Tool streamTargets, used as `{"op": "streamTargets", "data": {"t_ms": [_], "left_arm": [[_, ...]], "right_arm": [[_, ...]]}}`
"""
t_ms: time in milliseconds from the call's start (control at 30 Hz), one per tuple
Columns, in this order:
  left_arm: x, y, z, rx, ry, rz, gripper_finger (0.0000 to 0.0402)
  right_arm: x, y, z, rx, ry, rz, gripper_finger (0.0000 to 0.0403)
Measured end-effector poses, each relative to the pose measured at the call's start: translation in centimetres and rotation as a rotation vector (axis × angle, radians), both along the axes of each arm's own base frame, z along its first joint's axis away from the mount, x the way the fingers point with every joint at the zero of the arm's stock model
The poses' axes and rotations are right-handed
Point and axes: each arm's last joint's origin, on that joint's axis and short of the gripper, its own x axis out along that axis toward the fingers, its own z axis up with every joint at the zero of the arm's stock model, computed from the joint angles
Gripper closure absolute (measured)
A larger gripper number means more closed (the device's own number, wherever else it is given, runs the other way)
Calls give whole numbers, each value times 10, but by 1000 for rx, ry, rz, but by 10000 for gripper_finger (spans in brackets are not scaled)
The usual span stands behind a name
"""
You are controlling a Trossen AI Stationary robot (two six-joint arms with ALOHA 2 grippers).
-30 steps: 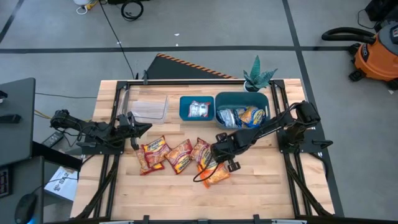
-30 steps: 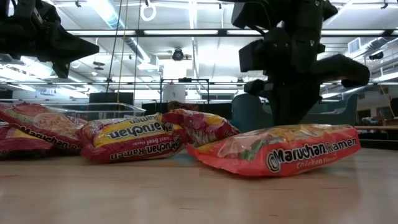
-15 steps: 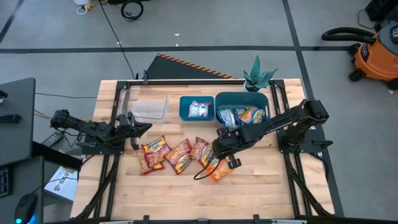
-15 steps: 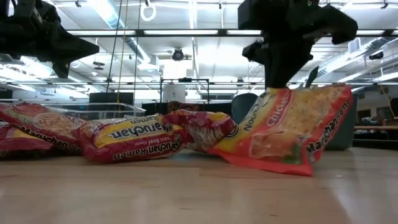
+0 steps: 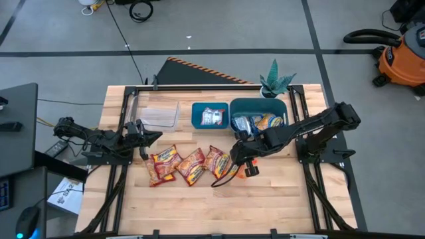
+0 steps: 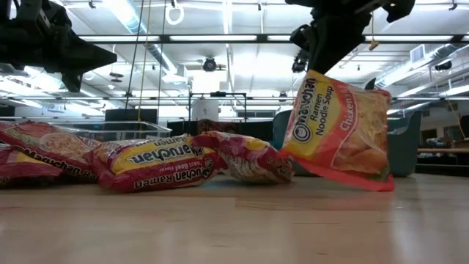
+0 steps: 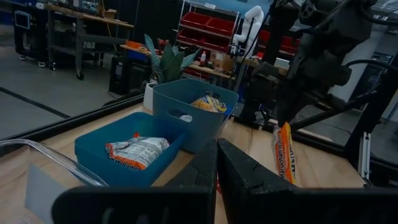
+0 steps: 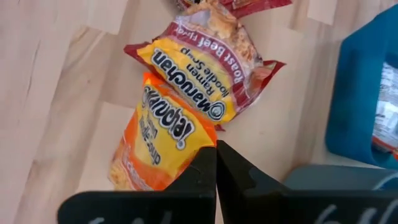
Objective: Sort Maruchan noodles
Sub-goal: Put the orange noodle pack into the blue bin
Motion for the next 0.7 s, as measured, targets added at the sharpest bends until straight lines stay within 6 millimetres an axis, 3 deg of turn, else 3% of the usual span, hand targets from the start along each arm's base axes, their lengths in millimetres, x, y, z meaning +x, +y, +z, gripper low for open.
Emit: {"op": "streamTargets", "data": {"t_ms": [700], "left_arm": [[0,0,0,0,0,0,386]], "right_arm": [[0,-2,1,-51,-17,-26,401]]}}
